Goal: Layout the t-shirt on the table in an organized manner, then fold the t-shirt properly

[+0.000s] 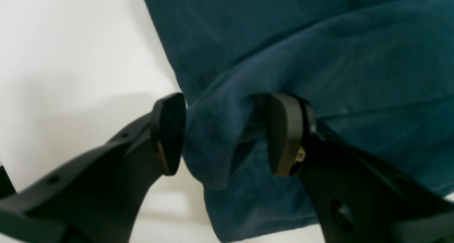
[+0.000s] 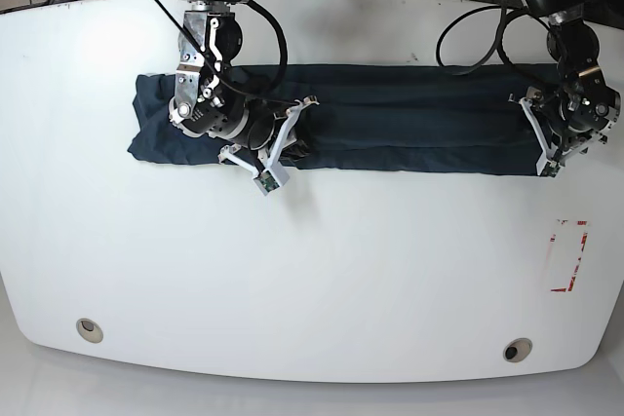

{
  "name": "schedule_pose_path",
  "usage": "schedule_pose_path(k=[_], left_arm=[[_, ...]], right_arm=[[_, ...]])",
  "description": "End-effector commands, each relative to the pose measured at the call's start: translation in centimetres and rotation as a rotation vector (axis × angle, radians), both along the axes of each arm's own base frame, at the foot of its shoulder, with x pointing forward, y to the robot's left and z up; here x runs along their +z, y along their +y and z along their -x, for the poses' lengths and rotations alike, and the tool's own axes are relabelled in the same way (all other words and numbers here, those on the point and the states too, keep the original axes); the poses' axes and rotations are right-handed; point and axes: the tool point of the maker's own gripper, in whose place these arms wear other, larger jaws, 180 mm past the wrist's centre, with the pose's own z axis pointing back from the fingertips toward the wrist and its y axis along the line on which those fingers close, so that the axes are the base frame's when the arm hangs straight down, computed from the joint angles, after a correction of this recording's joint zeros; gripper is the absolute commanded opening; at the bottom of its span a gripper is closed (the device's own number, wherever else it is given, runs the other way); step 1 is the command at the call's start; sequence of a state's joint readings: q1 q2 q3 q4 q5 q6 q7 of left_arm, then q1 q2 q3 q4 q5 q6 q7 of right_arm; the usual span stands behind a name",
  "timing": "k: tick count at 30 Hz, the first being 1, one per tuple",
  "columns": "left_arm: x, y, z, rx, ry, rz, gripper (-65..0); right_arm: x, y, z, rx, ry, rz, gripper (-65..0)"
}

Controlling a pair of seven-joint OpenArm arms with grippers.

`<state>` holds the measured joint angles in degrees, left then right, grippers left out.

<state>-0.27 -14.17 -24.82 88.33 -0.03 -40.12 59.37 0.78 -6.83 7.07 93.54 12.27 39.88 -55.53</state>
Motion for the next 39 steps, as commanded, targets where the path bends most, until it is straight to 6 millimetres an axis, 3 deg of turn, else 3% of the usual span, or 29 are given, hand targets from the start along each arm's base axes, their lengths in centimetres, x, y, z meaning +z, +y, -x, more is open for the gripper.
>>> schedule_pose_path(k=[1, 4, 10, 19, 24, 25, 29, 32, 35, 39], left_arm=[[1.4, 0.5, -1.0, -0.002, -0.045, -0.014, -31.1], [1.4, 0.5, -1.0, -0.002, -0.045, -0.014, -31.1], [1.4, 0.5, -1.0, -0.002, -0.045, -0.014, -31.1], [1.4, 0.5, -1.0, -0.002, -0.045, -0.014, -31.1], [1.4, 0.5, -1.0, -0.002, -0.045, -0.014, -31.1], [1.4, 0.5, -1.0, -0.002, -0.045, -0.014, -31.1], [1.4, 0.5, -1.0, -0.002, -0.045, -0.014, -31.1], [1.4, 0.5, -1.0, -0.002, -0.045, -0.014, -31.1], [1.4, 0.5, -1.0, -0.002, -0.045, -0.014, -31.1], [1.6, 0.5, -1.1, -0.004, -0.05, -0.016, -31.1]], right_arm=[[1.9, 0.4, -1.2, -0.003, -0.065, -0.033, -59.3], [2.6, 0.5, -1.2, 0.0, -0.087, -0.032, -59.5], [4.3, 3.0, -0.4, 0.081, -0.14, -0.031, -59.8], [4.5, 5.3, 0.4, 0.154, -0.145, -0.032, -58.2], [3.8, 5.6, 0.6, 0.162, -0.125, -0.033, -40.9], [3.8, 5.5, 0.5, 0.161, -0.125, -0.034, -33.3], [4.4, 5.3, 0.3, 0.157, -0.145, -0.032, -15.7], [5.9, 5.0, 0.1, 0.151, -0.196, -0.024, -10.6], [7.5, 4.4, 0.0, 0.138, -0.249, -0.015, -10.5], [7.9, 0.7, 0.5, 0.058, -0.264, 0.041, -10.5]])
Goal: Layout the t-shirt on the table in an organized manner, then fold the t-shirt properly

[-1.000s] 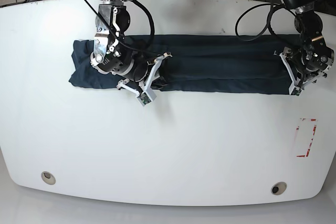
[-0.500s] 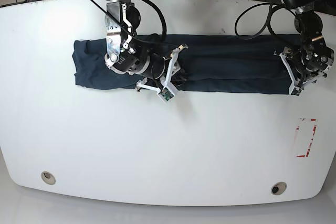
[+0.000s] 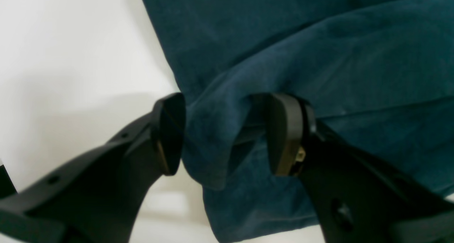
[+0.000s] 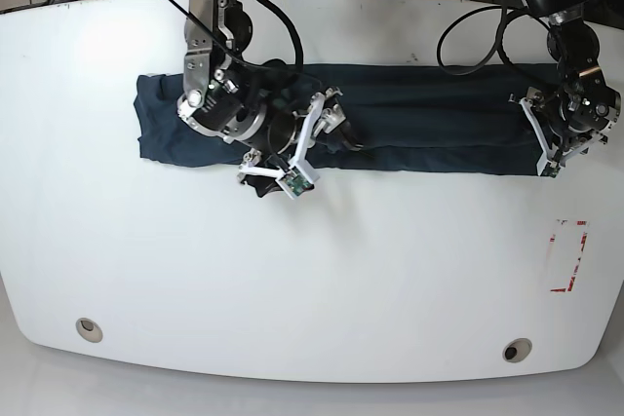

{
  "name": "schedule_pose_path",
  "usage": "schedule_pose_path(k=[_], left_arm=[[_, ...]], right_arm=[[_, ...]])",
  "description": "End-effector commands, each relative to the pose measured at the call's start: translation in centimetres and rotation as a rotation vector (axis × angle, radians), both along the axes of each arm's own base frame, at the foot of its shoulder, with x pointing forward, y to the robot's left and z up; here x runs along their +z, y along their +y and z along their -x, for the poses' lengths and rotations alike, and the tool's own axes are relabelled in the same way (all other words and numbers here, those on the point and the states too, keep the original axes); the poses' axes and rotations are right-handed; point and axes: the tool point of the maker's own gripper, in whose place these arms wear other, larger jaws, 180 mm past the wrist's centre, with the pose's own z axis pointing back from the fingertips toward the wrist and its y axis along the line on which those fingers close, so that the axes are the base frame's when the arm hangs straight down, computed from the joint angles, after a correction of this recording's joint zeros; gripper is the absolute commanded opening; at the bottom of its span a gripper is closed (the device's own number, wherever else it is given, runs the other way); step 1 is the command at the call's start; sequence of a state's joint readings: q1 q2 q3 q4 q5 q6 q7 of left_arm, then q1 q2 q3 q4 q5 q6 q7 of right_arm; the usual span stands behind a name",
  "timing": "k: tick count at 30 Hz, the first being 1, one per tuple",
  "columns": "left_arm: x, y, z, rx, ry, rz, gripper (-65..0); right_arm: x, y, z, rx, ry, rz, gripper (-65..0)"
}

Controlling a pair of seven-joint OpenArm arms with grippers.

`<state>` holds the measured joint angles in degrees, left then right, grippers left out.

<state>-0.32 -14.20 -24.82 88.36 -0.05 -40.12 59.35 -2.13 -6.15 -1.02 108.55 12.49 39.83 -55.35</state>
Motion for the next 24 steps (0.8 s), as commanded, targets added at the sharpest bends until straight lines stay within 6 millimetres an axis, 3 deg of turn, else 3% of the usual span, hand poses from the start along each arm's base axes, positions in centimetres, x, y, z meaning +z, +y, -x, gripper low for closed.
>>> schedule_pose_path(k=[1, 4, 6, 9, 12, 17, 24], left_arm=[[1.5, 0.5, -1.0, -0.004, -0.049, -0.017, -31.1], [1.7, 0.5, -0.9, -0.008, -0.053, -0.024, -31.1], [2.0, 0.4, -0.7, -0.014, -0.061, -0.032, -31.1], [2.6, 0.3, -0.7, -0.022, -0.074, -0.045, -31.1], [2.4, 0.2, -0.3, -0.024, -0.068, -0.046, -31.1], [1.8, -0.3, -0.1, -0.022, -0.058, -0.028, -31.1], [1.6, -0.7, -0.1, -0.022, -0.061, -0.018, -31.1]], right_arm=[[0.6, -3.1, 0.1, -0.072, -0.026, 0.029, -10.6], [-0.4, -5.4, 0.8, -0.113, 0.002, 0.057, -14.6], [-1.1, -6.8, 1.4, -0.138, 0.02, 0.081, -20.8], [-1.9, -7.9, 2.3, -0.152, 0.044, 0.104, -30.8], [-2.5, -8.3, 3.1, -0.151, 0.063, 0.119, -36.1], [-3.6, -8.5, 4.5, -0.145, 0.103, 0.129, -30.9], [-5.1, -8.5, 6.3, -0.143, 0.157, 0.133, -14.4]])
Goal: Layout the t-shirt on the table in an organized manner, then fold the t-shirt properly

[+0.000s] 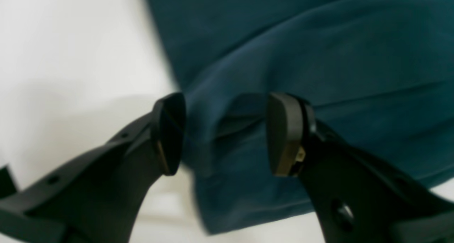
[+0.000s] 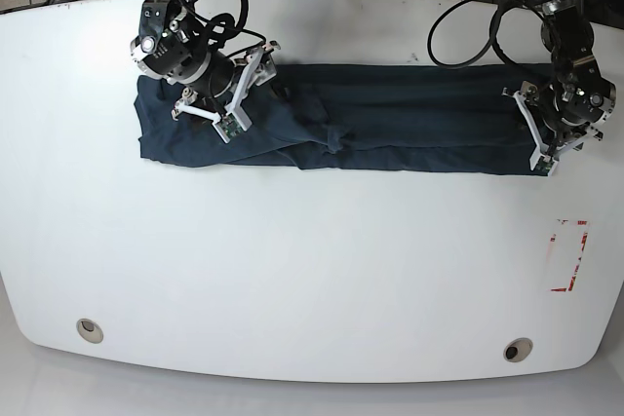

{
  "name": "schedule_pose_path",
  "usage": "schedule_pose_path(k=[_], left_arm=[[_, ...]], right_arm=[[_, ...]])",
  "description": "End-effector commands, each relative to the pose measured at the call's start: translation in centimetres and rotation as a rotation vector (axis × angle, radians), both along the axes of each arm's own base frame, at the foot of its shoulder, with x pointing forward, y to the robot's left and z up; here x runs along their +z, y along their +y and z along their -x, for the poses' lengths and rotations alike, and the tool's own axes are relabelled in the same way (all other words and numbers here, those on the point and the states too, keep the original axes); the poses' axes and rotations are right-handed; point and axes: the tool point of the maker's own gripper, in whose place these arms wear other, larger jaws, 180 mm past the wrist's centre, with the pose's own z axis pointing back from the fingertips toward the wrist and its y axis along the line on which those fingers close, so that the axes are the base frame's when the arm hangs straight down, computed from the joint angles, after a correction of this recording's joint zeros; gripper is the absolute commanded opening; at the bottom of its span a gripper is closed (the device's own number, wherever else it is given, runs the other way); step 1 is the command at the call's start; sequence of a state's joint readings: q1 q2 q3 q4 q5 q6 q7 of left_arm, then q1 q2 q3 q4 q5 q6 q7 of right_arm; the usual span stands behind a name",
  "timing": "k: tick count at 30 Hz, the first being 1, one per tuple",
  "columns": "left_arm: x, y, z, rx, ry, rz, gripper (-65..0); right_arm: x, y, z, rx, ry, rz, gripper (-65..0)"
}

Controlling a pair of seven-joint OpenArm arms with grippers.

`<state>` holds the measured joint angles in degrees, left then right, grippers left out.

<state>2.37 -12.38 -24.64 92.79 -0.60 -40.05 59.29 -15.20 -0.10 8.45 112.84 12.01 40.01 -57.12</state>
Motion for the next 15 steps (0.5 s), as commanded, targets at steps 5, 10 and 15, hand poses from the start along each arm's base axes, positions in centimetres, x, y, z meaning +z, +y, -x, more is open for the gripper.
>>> schedule_pose_path(k=[5, 10, 15], left_arm=[[1.3, 0.8, -0.8, 0.0, -0.036, -0.025, -31.1], [1.2, 0.8, -0.7, 0.001, -0.035, -0.024, -31.1], [1.2, 0.8, -0.7, 0.001, -0.035, -0.024, -31.1]], right_arm=[[-0.5, 0.5, 0.4, -0.009, -0.01, -0.059, -13.3], [-2.0, 0.2, 0.8, -0.015, 0.013, -0.08, -13.8], [-3.0, 0.1, 0.8, -0.023, 0.02, -0.103, -24.7]])
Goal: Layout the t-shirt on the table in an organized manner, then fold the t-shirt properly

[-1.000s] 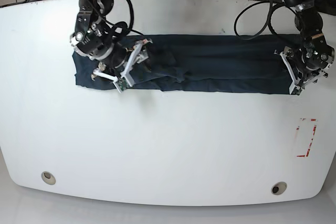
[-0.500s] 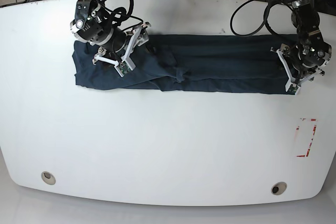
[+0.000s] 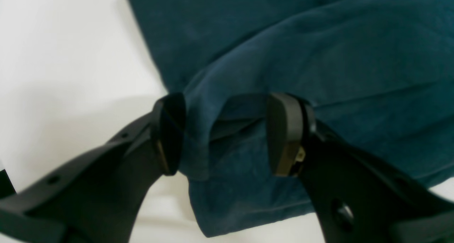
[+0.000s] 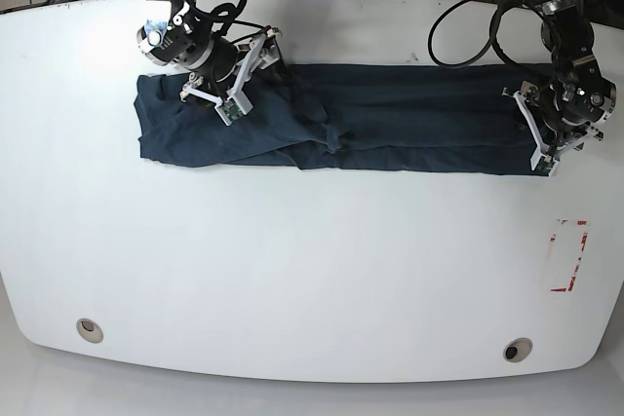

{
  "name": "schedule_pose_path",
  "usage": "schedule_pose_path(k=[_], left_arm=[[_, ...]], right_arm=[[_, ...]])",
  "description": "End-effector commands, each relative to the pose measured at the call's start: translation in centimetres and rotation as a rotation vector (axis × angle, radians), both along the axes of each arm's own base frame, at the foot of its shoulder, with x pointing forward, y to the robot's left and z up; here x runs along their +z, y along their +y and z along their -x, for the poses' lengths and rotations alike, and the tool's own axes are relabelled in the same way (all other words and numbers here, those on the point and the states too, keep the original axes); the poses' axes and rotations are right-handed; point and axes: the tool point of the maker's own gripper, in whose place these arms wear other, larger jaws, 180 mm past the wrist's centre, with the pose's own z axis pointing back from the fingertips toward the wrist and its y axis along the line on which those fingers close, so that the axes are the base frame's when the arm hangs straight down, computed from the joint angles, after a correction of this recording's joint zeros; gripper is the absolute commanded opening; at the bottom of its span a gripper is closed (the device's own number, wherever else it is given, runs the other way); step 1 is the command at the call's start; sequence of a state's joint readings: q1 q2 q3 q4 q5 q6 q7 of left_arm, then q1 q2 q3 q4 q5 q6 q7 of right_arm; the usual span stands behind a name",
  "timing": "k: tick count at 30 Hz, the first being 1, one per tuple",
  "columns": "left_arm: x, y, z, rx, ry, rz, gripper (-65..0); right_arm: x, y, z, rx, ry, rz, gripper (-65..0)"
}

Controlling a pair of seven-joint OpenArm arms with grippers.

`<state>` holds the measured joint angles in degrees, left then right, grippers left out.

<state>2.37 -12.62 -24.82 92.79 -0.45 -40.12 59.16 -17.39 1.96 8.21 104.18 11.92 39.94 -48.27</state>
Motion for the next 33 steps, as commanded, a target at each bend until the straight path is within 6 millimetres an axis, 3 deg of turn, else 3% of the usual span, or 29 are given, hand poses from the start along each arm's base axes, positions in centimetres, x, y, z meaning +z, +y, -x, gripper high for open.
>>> schedule_pose_path(k=[1, 6, 9, 21, 33], left_arm=[[1.1, 0.6, -0.7, -0.001, -0.033, -0.018, -31.1], [1.0, 0.6, -0.6, -0.001, -0.029, -0.018, -31.1], [0.7, 0.6, -0.2, -0.001, -0.018, -0.018, -31.1], [0.6, 0.6, 0.0, -0.002, -0.015, -0.017, -31.1], [0.6, 0.8, 0.0, -0.001, -0.013, -0.023, -31.1]], right_arm=[[0.4, 0.1, -0.8, -0.011, -0.036, -0.038, -28.9], [-0.2, -0.5, -0.7, -0.011, -0.025, -0.029, -47.6], [0.1, -0.6, -0.8, -0.009, -0.034, -0.025, -54.2], [2.5, -1.5, -0.7, 0.017, -0.1, 0.029, -56.3], [2.3, -3.6, 0.8, 0.061, -0.05, 0.144, -55.6]])
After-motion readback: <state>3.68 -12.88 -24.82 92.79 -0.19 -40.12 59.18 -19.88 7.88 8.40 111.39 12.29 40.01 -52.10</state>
